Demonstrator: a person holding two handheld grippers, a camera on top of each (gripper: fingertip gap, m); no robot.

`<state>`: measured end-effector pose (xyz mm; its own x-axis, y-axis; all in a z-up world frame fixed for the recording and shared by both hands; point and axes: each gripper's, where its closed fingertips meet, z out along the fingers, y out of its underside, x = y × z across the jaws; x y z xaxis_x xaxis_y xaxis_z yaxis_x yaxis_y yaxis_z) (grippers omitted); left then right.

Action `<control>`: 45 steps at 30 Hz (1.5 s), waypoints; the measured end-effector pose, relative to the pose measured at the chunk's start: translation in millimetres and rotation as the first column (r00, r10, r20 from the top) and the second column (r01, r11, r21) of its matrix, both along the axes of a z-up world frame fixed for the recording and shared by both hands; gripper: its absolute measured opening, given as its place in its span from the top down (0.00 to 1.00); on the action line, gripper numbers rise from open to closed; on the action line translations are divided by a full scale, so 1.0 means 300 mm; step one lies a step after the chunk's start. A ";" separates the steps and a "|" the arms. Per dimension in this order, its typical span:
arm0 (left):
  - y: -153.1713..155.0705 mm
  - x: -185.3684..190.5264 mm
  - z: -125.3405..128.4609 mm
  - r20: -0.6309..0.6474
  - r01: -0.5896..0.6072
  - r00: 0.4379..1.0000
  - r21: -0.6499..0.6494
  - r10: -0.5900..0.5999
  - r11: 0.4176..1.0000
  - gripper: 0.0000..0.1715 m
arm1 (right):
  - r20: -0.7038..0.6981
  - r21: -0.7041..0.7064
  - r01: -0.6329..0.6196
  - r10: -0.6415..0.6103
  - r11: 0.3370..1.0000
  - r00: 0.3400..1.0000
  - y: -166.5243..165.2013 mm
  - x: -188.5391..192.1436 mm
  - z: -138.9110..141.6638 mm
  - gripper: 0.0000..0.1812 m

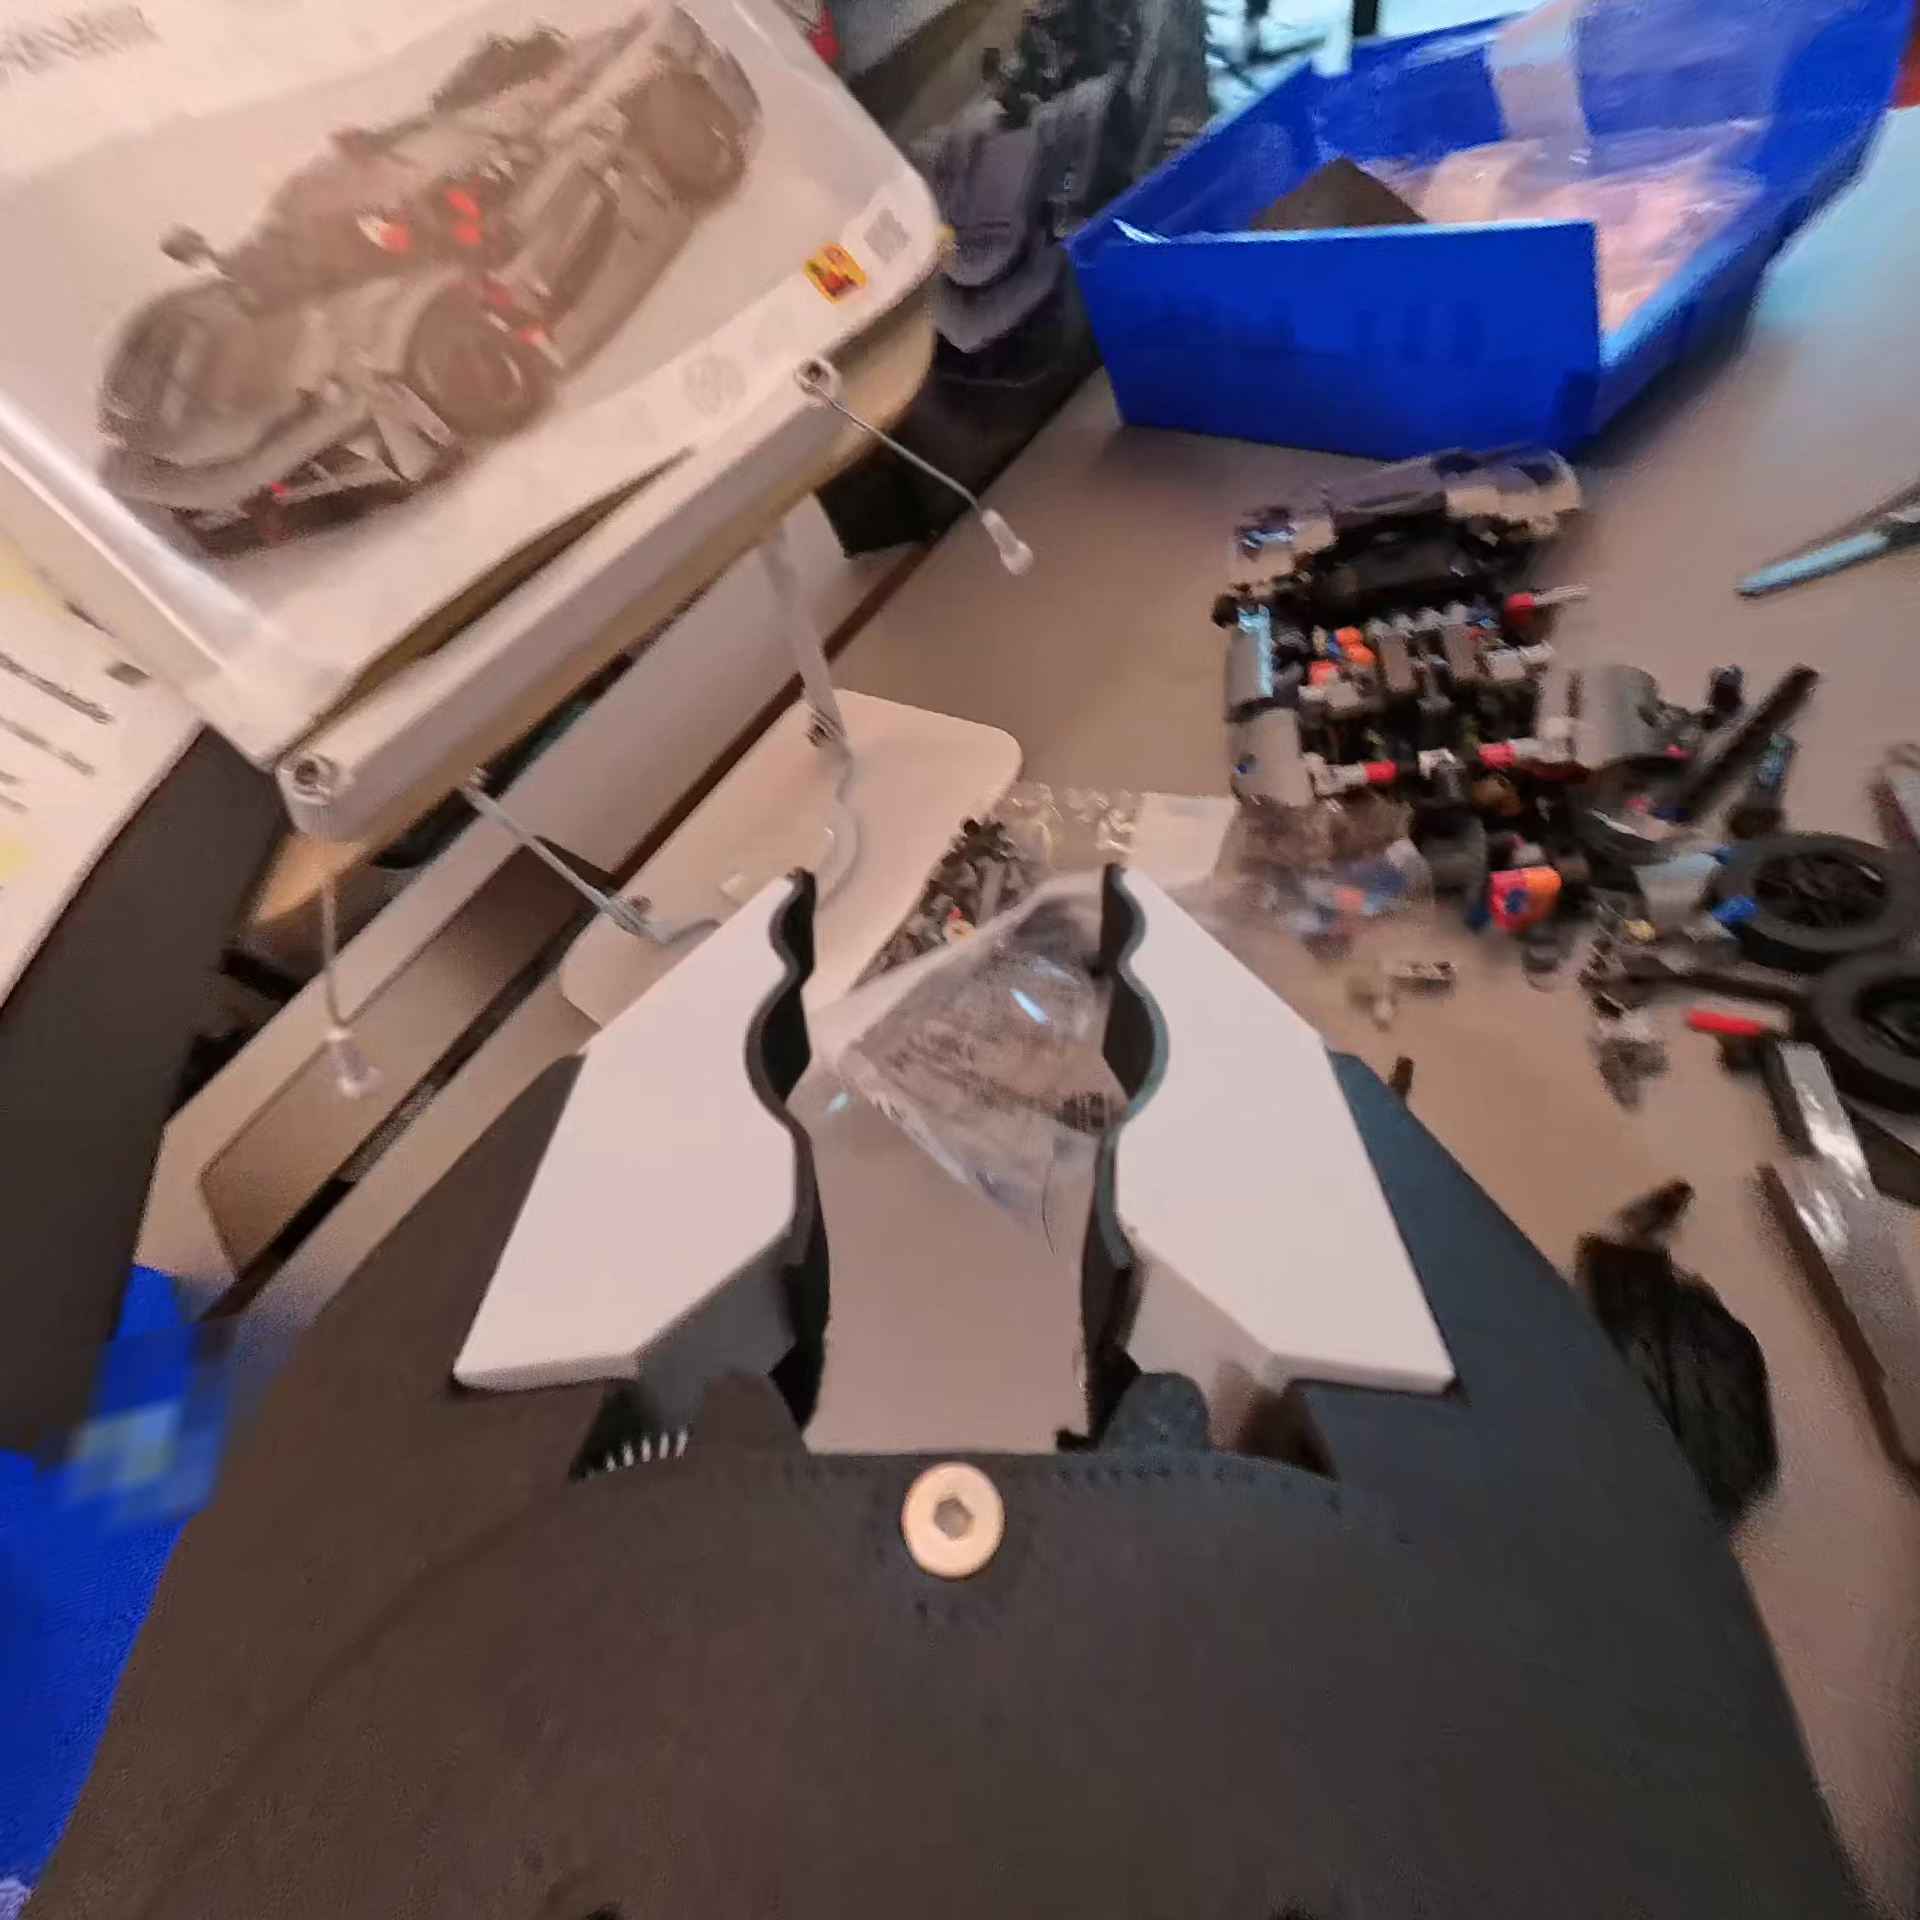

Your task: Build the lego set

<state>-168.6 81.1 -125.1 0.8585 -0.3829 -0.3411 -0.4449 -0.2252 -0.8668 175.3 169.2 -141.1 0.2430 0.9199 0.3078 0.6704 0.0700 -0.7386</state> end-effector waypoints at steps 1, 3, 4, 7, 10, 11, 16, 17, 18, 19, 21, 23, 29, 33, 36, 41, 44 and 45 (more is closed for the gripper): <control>-0.012 -0.015 -0.019 0.006 0.002 1.000 -0.033 -0.002 0.999 0.67 | -0.010 -0.016 -0.023 0.023 1.000 1.000 -0.016 -0.019 -0.009 0.75; -0.038 -0.027 -0.083 0.000 0.023 1.000 -0.134 -0.023 0.991 0.63 | -0.006 -0.025 -0.043 0.043 0.999 0.999 -0.031 -0.045 -0.031 0.75; -0.042 -0.027 -0.104 -0.010 0.028 1.000 -0.153 -0.029 0.988 0.59 | 0.000 -0.023 -0.053 0.053 0.998 0.999 -0.037 -0.056 -0.043 0.75; -0.026 -0.010 -0.154 -0.094 0.039 0.994 -0.191 -0.058 0.981 0.60 | -0.029 -0.045 -0.096 0.095 0.994 0.995 -0.063 -0.099 -0.071 0.76; 0.014 -0.019 -0.216 -0.216 -0.010 0.975 -0.243 -0.044 0.970 0.99 | -0.062 -0.064 -0.128 0.124 0.990 0.990 -0.083 -0.137 -0.095 0.78; 0.021 -0.024 -0.228 -0.237 -0.023 0.971 -0.262 -0.041 0.965 1.00 | -0.059 -0.064 -0.131 0.127 0.989 0.990 -0.086 -0.143 -0.104 0.78; 0.058 -0.107 -0.132 -0.251 -0.148 0.963 -0.196 0.097 0.969 1.00 | -0.048 -0.037 -0.084 0.082 0.996 0.995 -0.064 -0.118 -0.102 0.79; 0.060 -0.132 -0.106 -0.235 -0.172 0.964 -0.184 0.126 0.968 1.00 | -0.044 -0.026 -0.061 0.059 0.998 0.997 -0.049 -0.095 -0.087 0.78; 0.062 -0.161 -0.079 -0.224 -0.197 0.962 -0.167 0.157 0.966 1.00 | -0.045 -0.013 -0.039 0.039 0.999 0.998 -0.034 -0.067 -0.067 0.78; 0.062 -0.196 -0.054 -0.217 -0.231 0.956 -0.152 0.195 0.961 1.00 | -0.049 -0.007 -0.023 0.023 1.000 0.999 -0.022 -0.039 -0.042 0.78; 0.056 -0.271 -0.006 -0.223 -0.307 0.935 -0.117 0.276 0.945 1.00 | -0.051 -0.010 0.023 -0.024 1.000 0.998 0.006 0.023 0.006 0.78; 0.045 -0.328 0.027 -0.198 -0.359 0.921 -0.090 0.336 0.929 1.00 | -0.034 0.017 0.070 -0.070 0.997 0.997 0.041 0.085 0.052 0.77; -0.052 -0.457 -0.074 -0.184 -0.458 0.886 -0.200 0.426 0.866 1.00 | -0.037 0.051 0.076 -0.074 0.996 0.997 0.070 0.122 0.129 0.77; -0.128 -0.449 -0.108 -0.081 -0.399 0.916 -0.290 0.394 0.870 0.73 | -0.101 0.047 0.025 -0.020 0.999 0.995 0.036 0.027 0.130 0.76; -0.155 -0.464 0.001 0.041 -0.358 0.925 -0.238 0.378 0.903 0.62 | -0.168 0.049 -0.012 0.020 0.999 0.986 0.011 -0.069 0.117 0.76; 0.011 -0.432 0.243 0.115 -0.275 0.952 -0.078 0.283 0.958 0.61 | -0.233 0.045 -0.018 0.028 0.999 0.972 0.015 -0.218 0.080 0.75; 0.189 -0.330 0.280 -0.031 -0.197 0.980 -0.082 0.195 0.977 0.58 | -0.247 0.088 0.010 0.012 0.996 0.969 0.036 -0.264 0.070 0.74; 0.252 -0.306 0.272 -0.104 -0.198 0.977 -0.101 0.187 0.975 0.56 | -0.245 0.088 0.037 -0.015 0.995 0.969 0.053 -0.256 0.070 0.72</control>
<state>-260.4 156.5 -43.5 0.8861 -0.2534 -0.3881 -0.4616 -0.4065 -0.7885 98.7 185.0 -120.2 0.3445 0.8831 0.3186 0.4733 0.1297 -0.8713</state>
